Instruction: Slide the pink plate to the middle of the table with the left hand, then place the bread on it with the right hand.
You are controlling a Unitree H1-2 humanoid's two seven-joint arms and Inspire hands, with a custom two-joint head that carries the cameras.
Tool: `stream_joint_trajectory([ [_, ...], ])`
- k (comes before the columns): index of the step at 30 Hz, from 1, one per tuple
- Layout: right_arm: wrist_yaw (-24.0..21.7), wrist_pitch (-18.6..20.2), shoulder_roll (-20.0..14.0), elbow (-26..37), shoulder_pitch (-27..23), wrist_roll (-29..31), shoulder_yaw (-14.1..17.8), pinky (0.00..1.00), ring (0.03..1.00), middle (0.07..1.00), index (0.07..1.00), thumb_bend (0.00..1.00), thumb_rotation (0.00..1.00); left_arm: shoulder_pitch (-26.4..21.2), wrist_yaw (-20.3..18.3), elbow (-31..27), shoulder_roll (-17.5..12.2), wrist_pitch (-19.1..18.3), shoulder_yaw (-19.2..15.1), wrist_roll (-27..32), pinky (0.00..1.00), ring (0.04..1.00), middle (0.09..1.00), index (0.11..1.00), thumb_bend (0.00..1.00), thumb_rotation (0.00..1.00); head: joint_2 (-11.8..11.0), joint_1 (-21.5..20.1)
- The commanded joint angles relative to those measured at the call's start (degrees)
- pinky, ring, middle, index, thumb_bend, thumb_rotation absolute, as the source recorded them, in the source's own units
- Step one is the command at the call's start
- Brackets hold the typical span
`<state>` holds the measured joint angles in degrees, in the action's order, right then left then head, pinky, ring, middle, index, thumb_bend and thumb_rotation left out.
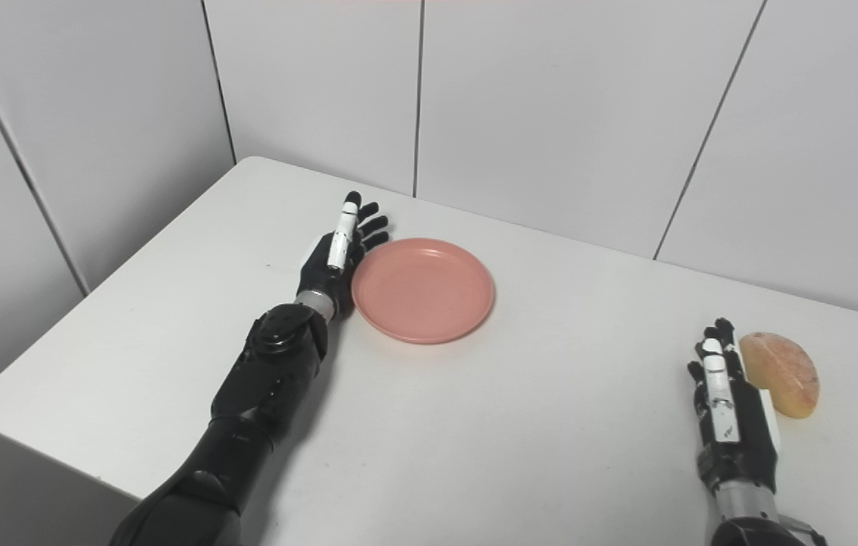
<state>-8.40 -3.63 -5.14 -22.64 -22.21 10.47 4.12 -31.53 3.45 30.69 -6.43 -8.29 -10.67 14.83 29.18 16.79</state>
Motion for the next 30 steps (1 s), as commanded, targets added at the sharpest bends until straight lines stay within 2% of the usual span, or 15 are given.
stream_joint_trajectory([
  [1, -0.65, -2.62, 0.03, 0.1, -2.46, 0.09, -0.06, 1.0, 1.0, 1.0, 1.0, 0.64, 0.84, 0.56, -0.03, 0.94, 1.33, -3.18, 0.05, 0.25, 0.87, 0.893, 0.887, 0.878, 0.6, 1.0, 0.45, -1.48],
  [4, -0.06, -2.71, 0.58, 0.18, -2.73, -0.69, -0.35, 1.0, 1.0, 1.0, 1.0, 0.65, 0.85, 0.71, -0.51, -0.18, 2.57, -4.53, 0.12, 0.73, 0.88, 0.894, 0.886, 0.878, 0.6, 1.0, 1.16, -3.8],
  [8, 0.74, -2.71, 1.33, 1.12, -2.59, -1.48, -0.63, 1.0, 1.0, 1.0, 1.0, 0.62, 0.85, 1.51, -1.6, -1.82, 3.93, -5.6, 0.73, 1.09, 0.9, 0.91, 0.903, 0.892, 0.59, 1.0, 1.92, -6.31],
  [12, 1.77, -2.18, 2.25, 1.9, -2.61, -2.52, -1.03, 1.0, 1.0, 1.0, 1.0, 0.61, 0.87, 2.1, -2.3, -1.73, 5.08, -4.72, 1.14, 0.58, 0.92, 0.902, 0.887, 0.876, 0.59, 1.0, 3.05, -10.6],
  [18, 4.04, -1.92, 4.64, 2.81, -2.94, -3.27, -1.05, 1.0, 1.0, 1.0, 1.0, 0.56, 0.86, 4.43, -3.27, -5.48, 5.98, -5.68, 2.53, 0.19, 0.92, 0.905, 0.889, 0.88, 0.58, 1.0, 4.39, -18.59],
  [21, 4.02, -1.56, 4.91, 3.14, -3.11, -4.19, -1.81, 1.0, 1.0, 1.0, 1.0, 0.58, 0.88, 5.33, -3.37, -6.26, 6.24, -5.42, 2.86, 0.14, 0.9, 0.888, 0.871, 0.865, 0.59, 1.0, 4.66, -20.54],
  [22, 4.08, -1.33, 5.12, 3.28, -3.18, -4.35, -2.0, 1.0, 1.0, 1.0, 1.0, 0.59, 0.88, 5.73, -3.01, -6.65, 6.56, -5.33, 2.87, -0.01, 0.89, 0.881, 0.863, 0.855, 0.58, 1.0, 4.89, -22.76],
  [23, 4.16, -1.19, 5.28, 3.35, -3.24, -4.43, -2.11, 1.0, 1.0, 1.0, 1.0, 0.6, 0.87, 6.0, -2.74, -6.93, 6.78, -5.3, 2.84, -0.13, 0.88, 0.876, 0.856, 0.847, 0.58, 1.0, 4.89, -22.76],
  [24, 4.43, -1.12, 5.55, 3.36, -3.31, -4.67, -2.27, 1.0, 1.0, 1.0, 1.0, 0.62, 0.88, 6.44, -2.74, -7.53, 6.96, -5.37, 2.93, -0.25, 0.87, 0.873, 0.852, 0.841, 0.56, 1.0, 4.7, -25.6],
  [25, 4.63, -1.09, 5.73, 3.35, -3.36, -4.87, -2.39, 1.0, 1.0, 1.0, 1.0, 0.62, 0.88, 6.74, -2.81, -7.95, 7.05, -5.45, 2.96, -0.33, 0.87, 0.873, 0.852, 0.84, 0.55, 1.0, 4.77, -25.89],
  [28, 5.12, -1.23, 6.39, 3.2, -3.66, -5.2, -2.67, 1.0, 1.0, 1.0, 1.0, 0.64, 0.9, 7.54, -4.01, -8.97, 7.2, -5.5, 3.42, -0.05, 0.88, 0.878, 0.857, 0.842, 0.53, 1.0, 4.76, -28.68],
  [30, 5.16, -1.75, 6.67, 2.9, -3.85, -5.21, -2.87, 1.0, 1.0, 1.0, 1.0, 0.65, 0.9, 8.22, -5.4, -9.55, 7.01, -5.22, 4.4, -0.21, 0.89, 0.879, 0.858, 0.849, 0.58, 1.0, 4.57, -29.56],
])
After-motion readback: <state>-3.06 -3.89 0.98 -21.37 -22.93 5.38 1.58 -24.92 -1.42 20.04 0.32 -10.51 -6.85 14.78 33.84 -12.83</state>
